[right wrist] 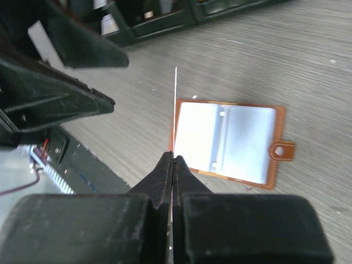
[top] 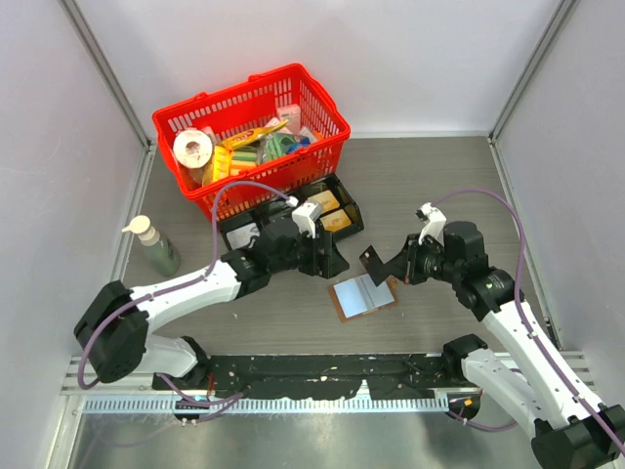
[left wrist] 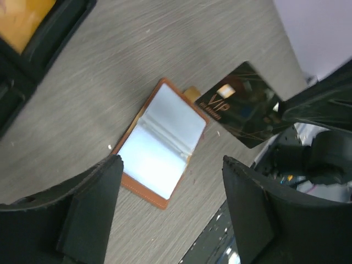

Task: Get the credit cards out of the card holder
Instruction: Place the credit card in the storage box.

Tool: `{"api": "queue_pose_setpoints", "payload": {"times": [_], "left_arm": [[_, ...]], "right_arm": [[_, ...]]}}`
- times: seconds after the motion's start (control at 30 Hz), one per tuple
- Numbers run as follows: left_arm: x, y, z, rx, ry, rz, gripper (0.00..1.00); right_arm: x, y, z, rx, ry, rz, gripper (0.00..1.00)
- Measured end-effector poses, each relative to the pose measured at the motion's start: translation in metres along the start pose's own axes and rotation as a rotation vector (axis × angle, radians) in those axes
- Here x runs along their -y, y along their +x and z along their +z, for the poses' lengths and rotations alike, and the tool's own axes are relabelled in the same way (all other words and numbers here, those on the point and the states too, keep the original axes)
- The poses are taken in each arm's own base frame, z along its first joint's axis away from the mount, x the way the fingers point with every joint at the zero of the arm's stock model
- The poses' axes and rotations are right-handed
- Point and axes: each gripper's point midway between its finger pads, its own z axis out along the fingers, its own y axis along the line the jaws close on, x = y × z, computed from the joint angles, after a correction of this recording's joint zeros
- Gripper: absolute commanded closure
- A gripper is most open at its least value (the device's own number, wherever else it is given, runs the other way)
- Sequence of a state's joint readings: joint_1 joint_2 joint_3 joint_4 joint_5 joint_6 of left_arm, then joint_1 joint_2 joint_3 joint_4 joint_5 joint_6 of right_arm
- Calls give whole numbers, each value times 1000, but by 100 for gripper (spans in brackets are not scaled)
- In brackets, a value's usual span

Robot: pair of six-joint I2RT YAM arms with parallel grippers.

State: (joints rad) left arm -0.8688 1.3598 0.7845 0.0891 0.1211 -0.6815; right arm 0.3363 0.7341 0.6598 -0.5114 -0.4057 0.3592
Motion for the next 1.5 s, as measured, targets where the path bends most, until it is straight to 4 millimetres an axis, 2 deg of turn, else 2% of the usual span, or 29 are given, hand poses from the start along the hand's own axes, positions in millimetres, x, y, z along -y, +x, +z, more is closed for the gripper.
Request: {"api": "queue_pose_setpoints", "payload": {"times": [0.1,0.2,0.3,0.47,0.6,0.67,0.77,0.87,0.9,0.97,1.0,1.03,1.1,1.17,1.23,1.33,1.43,1.5], "left_arm": [[20,-23,-15,18,97,106,17],[39,-36,-30,18,208,197,16],[52,-37,-41,-6,303,272,18],[67,-24,-53,-79,432,358,25],[76,-14,-61,-119,513,393,37],[79,-10,-64,-133,546,398,47],[84,-7,-65,-150,587,398,68],[86,-3,-65,-171,614,389,98],[86,-1,-65,-176,619,390,100],[88,0,-66,-183,634,389,100],[88,-1,-67,-180,635,392,100],[88,-1,-67,-179,634,392,100],[86,-3,-66,-171,612,390,100],[80,-8,-67,-150,565,384,100],[69,-20,-68,-105,472,367,100],[47,-40,-71,-27,302,323,100],[7,-60,-73,47,60,229,100],[-23,-67,-76,79,-91,154,96]], "right_arm": [[-19,-4,-6,-22,-97,-79,99],[-40,-9,-13,-36,-213,-161,99],[-57,-10,-19,-48,-312,-214,99],[-76,-5,-27,-64,-442,-253,99],[-87,-7,-33,-51,-507,-286,99],[-90,-7,-35,-46,-529,-296,99],[-93,-7,-37,-43,-548,-304,99],[-95,-8,-38,-39,-559,-310,99],[-95,-8,-38,-38,-562,-312,98],[-94,-9,-37,-32,-555,-317,88],[-93,-9,-36,-29,-550,-317,73],[-93,-9,-36,-28,-546,-314,64],[-90,-11,-34,-17,-520,-308,43],[-86,-14,-32,-5,-486,-296,34],[-81,-17,-29,7,-450,-285,29],[-73,-22,-24,24,-387,-262,28],[-61,-28,-19,49,-307,-243,27],[-52,-33,-16,67,-248,-230,27]]}}
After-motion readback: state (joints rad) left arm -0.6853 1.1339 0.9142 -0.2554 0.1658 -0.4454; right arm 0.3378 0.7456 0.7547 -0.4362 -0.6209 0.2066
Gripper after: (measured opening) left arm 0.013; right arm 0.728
